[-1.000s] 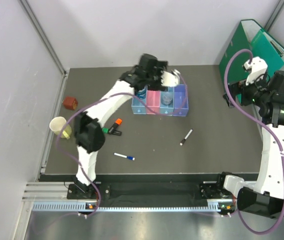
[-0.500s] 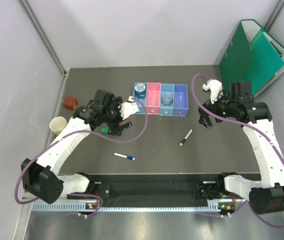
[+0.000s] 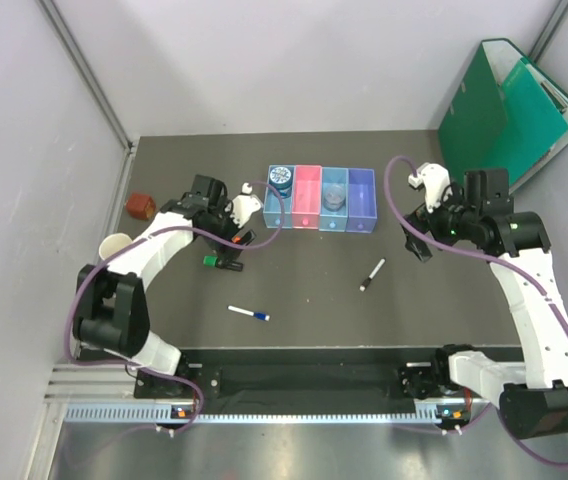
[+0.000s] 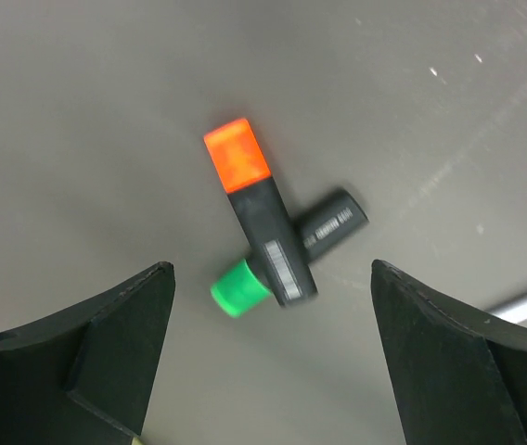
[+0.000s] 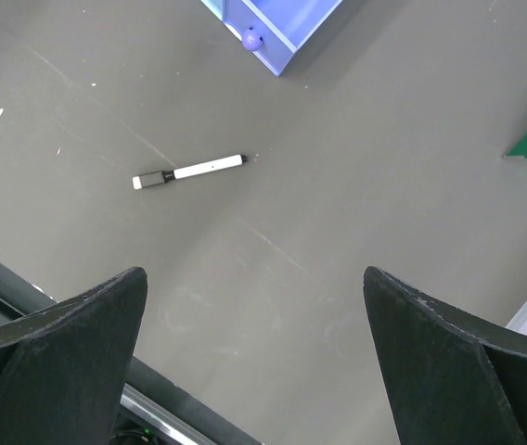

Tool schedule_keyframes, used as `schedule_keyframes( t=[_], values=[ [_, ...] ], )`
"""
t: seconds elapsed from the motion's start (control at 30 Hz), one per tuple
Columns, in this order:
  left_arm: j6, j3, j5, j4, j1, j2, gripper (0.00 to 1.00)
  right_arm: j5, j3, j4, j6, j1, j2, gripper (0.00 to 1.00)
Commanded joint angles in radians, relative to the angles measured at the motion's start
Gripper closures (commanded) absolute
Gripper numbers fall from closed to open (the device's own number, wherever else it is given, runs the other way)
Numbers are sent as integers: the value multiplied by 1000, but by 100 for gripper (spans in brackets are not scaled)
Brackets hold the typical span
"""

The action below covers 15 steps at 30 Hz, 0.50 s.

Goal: Sort the stationery into containers
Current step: Pick up the pen from the center of the board.

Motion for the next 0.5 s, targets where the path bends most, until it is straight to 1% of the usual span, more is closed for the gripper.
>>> schedule_keyframes(
  t=[0.0,0.1,0.2,0.47],
  values=[
    [-30,56,25,69,9,49,10,1,47,11,-2,7,-25,0],
    [-39,64,25,78,16,103,12,-4,53,8,6,7,-23,0],
    [-42,43,20,101,20,117,15,-7,57,7,8,6,-26,0],
    [-74,-65,-35,216,25,126,24,-18,74,8,20,7,-17,0]
  ],
)
